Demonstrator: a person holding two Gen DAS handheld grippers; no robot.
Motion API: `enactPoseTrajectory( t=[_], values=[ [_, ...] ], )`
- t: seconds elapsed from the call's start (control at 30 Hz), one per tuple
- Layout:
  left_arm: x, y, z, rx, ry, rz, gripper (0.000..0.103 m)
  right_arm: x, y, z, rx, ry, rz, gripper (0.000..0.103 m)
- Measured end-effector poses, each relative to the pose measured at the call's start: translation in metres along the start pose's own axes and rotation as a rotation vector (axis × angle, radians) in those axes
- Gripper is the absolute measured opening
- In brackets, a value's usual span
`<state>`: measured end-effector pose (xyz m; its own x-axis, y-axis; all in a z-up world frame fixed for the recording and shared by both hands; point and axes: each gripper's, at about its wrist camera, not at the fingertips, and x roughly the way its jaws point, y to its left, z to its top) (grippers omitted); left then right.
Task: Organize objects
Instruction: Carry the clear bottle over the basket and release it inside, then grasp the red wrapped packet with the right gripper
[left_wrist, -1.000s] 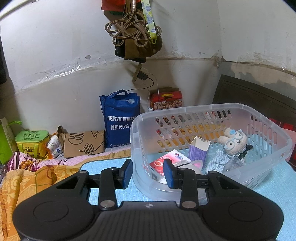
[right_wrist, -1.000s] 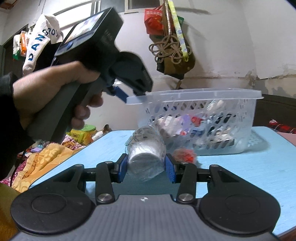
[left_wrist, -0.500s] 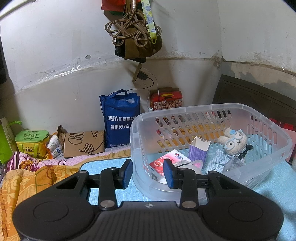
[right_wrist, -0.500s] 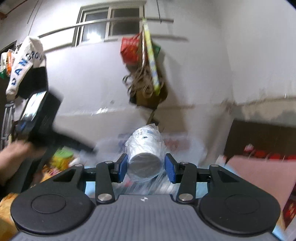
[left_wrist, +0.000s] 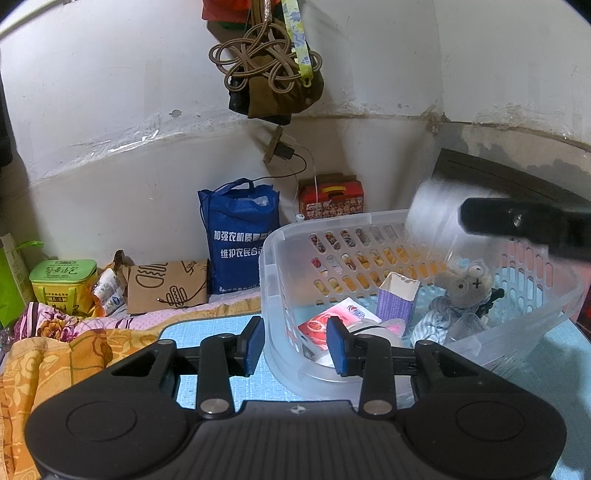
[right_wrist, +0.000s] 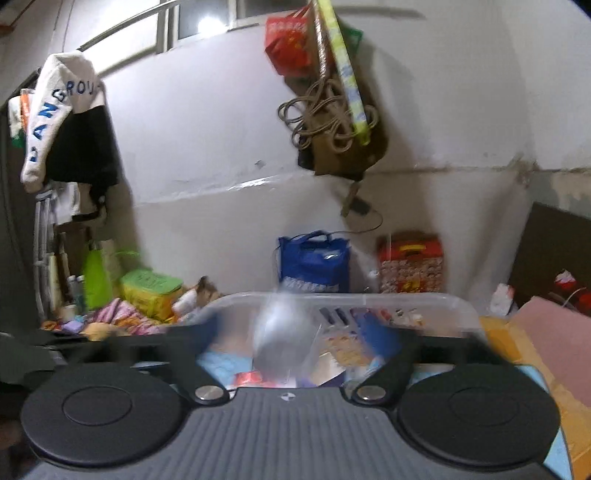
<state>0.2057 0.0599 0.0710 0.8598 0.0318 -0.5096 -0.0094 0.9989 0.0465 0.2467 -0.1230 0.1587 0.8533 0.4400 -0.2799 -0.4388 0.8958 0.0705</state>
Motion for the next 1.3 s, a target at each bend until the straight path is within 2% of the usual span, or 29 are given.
enactPoseTrajectory(
  t=[0.07, 0.17, 0.3, 0.4, 0.5, 0.57, 0.7, 0.77, 0.83, 0.87, 0.9, 1.23, 1.3],
  values=[
    [0.000, 0.000, 0.000, 0.001, 0.000, 0.000, 0.041, -0.013, -0.010, -0.008, 0.033, -0.037, -0.040, 0.103],
    [0.000, 0.000, 0.000, 0.001, 0.000, 0.000, 0.041, -0.036, -0.018, -0.022, 0.087, -0.048, -0.043, 0.103],
    [0.001, 0.000, 0.000, 0.002, -0.001, 0.002, 0.041, -0.078, -0.012, -0.052, 0.083, -0.121, -0.096, 0.103],
    [0.001, 0.000, 0.000, 0.003, -0.002, 0.002, 0.041, -0.095, -0.005, -0.079, 0.106, -0.132, -0.087, 0.103],
    [0.001, -0.001, 0.000, 0.001, -0.003, 0.005, 0.041, -0.079, 0.002, -0.099, 0.089, -0.064, -0.103, 0.103],
    [0.001, -0.001, 0.000, -0.001, -0.004, 0.007, 0.041, -0.057, 0.008, -0.110, 0.075, 0.029, -0.119, 0.103],
    [0.001, -0.001, 0.000, 0.000, -0.003, 0.009, 0.041, -0.027, 0.017, -0.118, 0.058, 0.152, -0.077, 0.102],
    [0.001, -0.001, 0.000, 0.000, -0.003, 0.007, 0.041, -0.026, 0.020, -0.116, 0.049, 0.145, -0.083, 0.101],
    [0.001, -0.002, 0.000, 0.001, -0.003, 0.006, 0.041, -0.020, 0.020, -0.117, 0.046, 0.157, -0.074, 0.094],
    [0.001, -0.002, 0.000, 0.002, -0.003, 0.007, 0.041, -0.018, 0.023, -0.122, 0.039, 0.182, -0.075, 0.084],
    [0.001, -0.002, 0.000, 0.001, -0.003, 0.005, 0.041, -0.014, 0.024, -0.121, 0.036, 0.202, -0.078, 0.079],
    [0.000, -0.001, -0.001, 0.000, -0.001, 0.003, 0.041, -0.010, 0.042, -0.125, -0.049, 0.227, -0.101, 0.078],
    [0.000, -0.001, -0.001, 0.000, -0.001, 0.003, 0.041, -0.008, 0.044, -0.127, -0.067, 0.250, -0.094, 0.073]
  ],
)
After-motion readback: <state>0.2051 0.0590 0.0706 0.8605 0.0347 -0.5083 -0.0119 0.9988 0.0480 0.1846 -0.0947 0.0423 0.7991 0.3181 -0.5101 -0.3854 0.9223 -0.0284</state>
